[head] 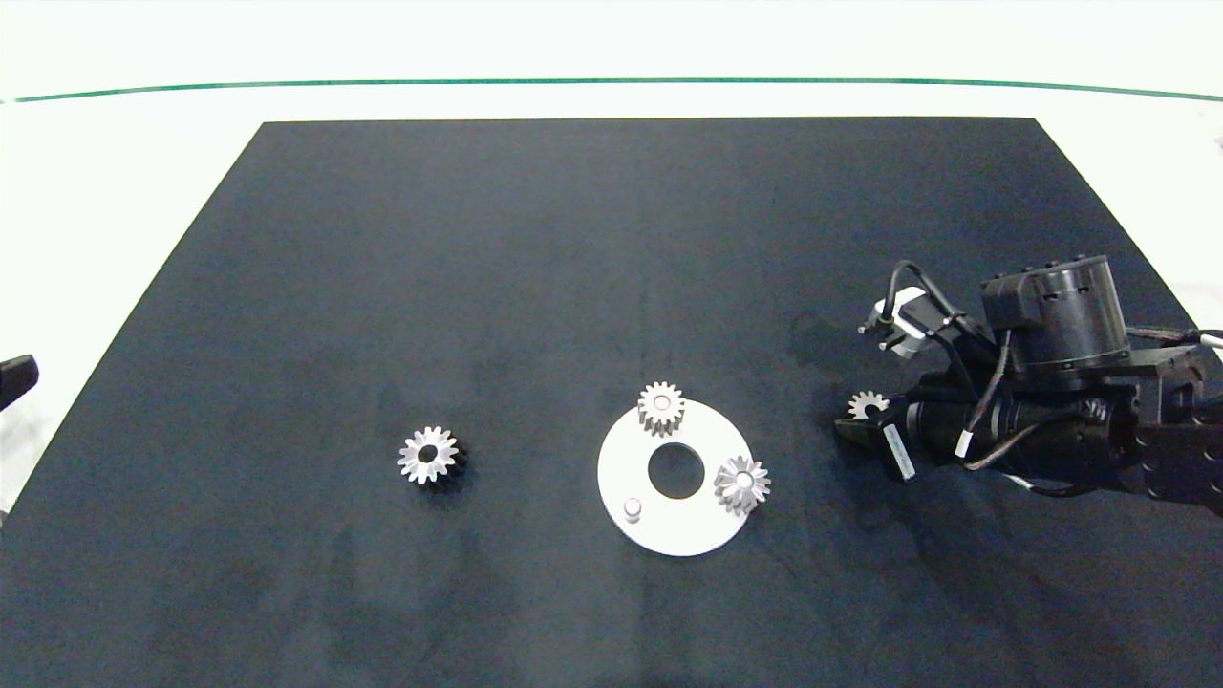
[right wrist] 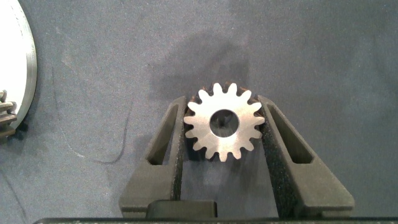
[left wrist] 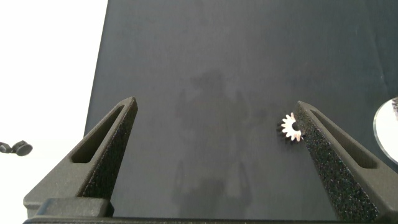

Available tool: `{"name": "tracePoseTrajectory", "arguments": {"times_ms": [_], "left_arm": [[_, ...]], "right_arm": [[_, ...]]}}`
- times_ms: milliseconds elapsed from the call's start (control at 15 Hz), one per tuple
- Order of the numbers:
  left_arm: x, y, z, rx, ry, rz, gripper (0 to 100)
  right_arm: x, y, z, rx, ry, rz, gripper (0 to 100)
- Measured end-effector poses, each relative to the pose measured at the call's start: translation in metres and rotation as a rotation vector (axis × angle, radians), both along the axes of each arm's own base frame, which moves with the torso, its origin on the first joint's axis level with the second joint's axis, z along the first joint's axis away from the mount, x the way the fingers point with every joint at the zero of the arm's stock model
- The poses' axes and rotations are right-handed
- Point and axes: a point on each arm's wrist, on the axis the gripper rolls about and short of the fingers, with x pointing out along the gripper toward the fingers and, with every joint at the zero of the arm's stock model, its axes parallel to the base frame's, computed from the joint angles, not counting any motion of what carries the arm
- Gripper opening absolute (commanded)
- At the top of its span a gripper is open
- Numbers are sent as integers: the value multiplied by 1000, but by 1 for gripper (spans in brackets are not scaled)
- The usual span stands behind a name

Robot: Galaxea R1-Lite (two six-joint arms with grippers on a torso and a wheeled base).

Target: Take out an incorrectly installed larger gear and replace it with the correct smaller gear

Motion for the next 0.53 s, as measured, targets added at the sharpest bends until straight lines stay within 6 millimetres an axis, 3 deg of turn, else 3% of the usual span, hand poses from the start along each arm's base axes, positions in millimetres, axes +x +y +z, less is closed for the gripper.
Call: {"name": "tracePoseTrajectory", "arguments": {"times_ms": [333,533], "left_arm": [[0,0,-1,-11,2,1,100],[1,0,-2,-13,6,1,100]], "right_arm": [[-1,0,1,4,-1,5,22],[-4,-1,16,18,-49,11,22]]}}
